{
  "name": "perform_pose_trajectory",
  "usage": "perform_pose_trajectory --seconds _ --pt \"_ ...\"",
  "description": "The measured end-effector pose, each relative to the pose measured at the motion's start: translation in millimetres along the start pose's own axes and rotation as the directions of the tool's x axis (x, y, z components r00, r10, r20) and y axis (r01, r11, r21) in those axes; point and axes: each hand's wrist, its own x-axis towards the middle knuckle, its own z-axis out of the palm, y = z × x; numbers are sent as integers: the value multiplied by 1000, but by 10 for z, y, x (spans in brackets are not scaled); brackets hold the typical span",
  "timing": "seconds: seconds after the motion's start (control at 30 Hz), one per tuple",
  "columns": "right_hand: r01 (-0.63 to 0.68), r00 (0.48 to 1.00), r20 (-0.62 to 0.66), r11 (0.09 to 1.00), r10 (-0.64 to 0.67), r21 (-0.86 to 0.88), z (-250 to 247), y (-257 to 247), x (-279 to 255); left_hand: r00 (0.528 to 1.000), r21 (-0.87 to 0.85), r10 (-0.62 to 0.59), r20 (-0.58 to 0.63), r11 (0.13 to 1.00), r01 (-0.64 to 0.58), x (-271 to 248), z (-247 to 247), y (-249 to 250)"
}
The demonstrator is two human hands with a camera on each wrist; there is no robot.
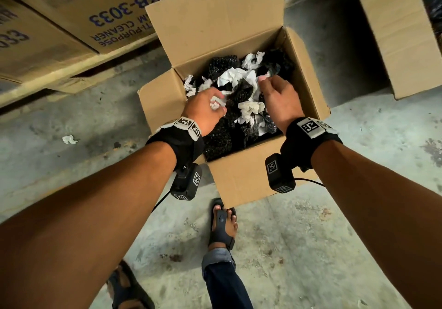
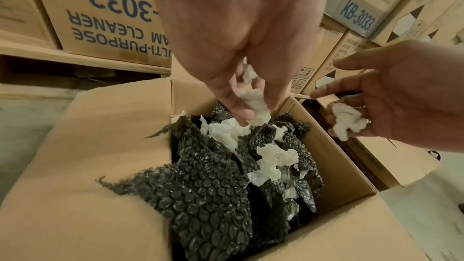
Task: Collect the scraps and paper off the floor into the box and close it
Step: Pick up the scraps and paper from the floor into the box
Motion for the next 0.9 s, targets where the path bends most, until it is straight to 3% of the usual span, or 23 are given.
perform_pose_trajectory --seconds 0.1,0.3,0.6,0.9 --pt "12 998 67 994 -19 110 57 46 17 997 11 52 63 999 -53 2 -20 -29" --pt "48 993 106 993 -59 105 97 141 9 985 -57 85 148 995 -77 13 -25 -24" --pt "44 993 106 997 -51 65 25 297 -108 996 -266 51 68 964 -32 74 80 66" --pt "26 993 113 999 -29 25 -62 463 -210 995 -129 98 -28 986 -101 138 143 136"
